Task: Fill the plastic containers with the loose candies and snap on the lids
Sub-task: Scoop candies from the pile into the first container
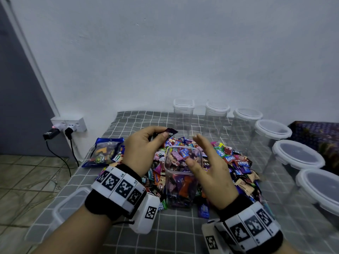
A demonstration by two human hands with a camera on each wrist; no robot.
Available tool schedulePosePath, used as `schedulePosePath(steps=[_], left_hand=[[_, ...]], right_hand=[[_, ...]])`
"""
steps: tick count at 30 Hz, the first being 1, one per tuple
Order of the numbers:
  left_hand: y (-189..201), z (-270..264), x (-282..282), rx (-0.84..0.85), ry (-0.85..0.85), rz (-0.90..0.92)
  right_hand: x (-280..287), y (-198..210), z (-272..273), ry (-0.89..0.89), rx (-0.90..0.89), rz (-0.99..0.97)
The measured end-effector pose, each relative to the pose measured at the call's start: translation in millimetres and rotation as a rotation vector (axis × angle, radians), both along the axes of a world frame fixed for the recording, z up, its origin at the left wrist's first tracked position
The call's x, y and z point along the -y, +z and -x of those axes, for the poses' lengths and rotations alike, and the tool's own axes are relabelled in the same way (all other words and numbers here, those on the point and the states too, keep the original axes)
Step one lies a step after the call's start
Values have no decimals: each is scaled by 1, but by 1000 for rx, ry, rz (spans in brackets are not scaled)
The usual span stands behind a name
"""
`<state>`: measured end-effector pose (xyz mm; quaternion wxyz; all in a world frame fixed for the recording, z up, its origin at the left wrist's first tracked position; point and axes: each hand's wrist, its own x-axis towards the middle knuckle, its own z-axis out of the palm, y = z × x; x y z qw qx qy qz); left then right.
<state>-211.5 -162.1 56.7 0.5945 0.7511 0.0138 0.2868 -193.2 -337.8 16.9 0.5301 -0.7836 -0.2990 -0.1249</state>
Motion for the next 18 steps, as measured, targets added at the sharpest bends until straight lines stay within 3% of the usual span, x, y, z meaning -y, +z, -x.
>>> schedulePosePath(steps=[7,18], left_hand=[[11,-4,19,33,-113,-34],[-3,-2,35,55,-103,-263]], right_hand=[[8,-16,-4,167,-403,-99],[7,-19,-3,156,-432,-142]])
